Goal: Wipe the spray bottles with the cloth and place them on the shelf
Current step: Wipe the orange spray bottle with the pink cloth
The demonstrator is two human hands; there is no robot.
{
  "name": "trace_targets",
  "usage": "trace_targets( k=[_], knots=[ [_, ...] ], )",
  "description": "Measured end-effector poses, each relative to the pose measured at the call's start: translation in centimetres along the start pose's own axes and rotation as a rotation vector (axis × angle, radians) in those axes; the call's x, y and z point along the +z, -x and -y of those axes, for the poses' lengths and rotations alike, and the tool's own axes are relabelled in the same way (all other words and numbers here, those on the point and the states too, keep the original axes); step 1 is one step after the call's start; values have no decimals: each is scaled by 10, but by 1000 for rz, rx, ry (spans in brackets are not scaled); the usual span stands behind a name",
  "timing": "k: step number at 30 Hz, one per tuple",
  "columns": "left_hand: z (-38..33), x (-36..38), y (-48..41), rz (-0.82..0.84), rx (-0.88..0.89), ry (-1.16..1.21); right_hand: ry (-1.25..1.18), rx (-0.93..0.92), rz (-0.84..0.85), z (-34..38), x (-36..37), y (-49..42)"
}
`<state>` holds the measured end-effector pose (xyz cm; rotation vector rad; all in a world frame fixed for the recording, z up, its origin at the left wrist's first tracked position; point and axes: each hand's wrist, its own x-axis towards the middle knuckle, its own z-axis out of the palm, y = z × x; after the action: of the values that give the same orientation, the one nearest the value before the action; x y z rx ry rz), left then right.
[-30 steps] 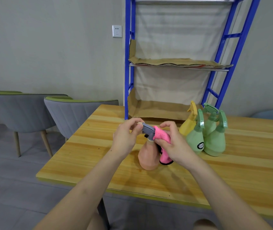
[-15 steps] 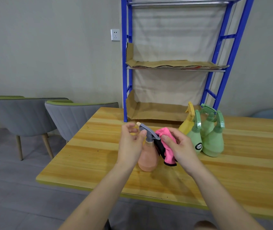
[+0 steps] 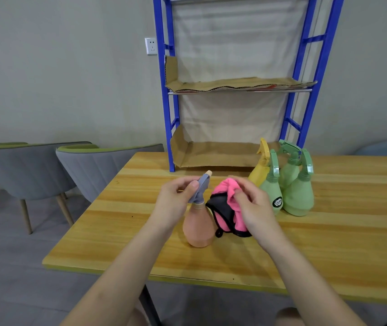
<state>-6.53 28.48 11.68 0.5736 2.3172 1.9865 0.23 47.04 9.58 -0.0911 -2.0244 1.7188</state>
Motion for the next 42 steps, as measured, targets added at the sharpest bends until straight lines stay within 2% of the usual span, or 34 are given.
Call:
trace_targets(
  k=[4,7,12,20,27,31,35,42],
  knots=[
    [2,-2,-1,25,-24,-9,45,-93,-223,-4,9,0],
    [5,-3,-1,15,-26,-4,101,-173,-320,-5,26,-4],
    [7,-1,2,17,57,16,124,-237,-284,-7,56,0],
    [10,1,4,25,79,31,241,-349,-253,-23,66,22],
    [10,-1,5,39,96,29,110,-127,-316,-1,63,0],
    [11,1,5,25,113,22,155,-135,-242,-4,61,1],
    [10,3,6,16,99,16,236,-225,-170,-12,59,15],
    [8,10,10,17,120,16,218,-223,-190,-10,59,15]
  ],
)
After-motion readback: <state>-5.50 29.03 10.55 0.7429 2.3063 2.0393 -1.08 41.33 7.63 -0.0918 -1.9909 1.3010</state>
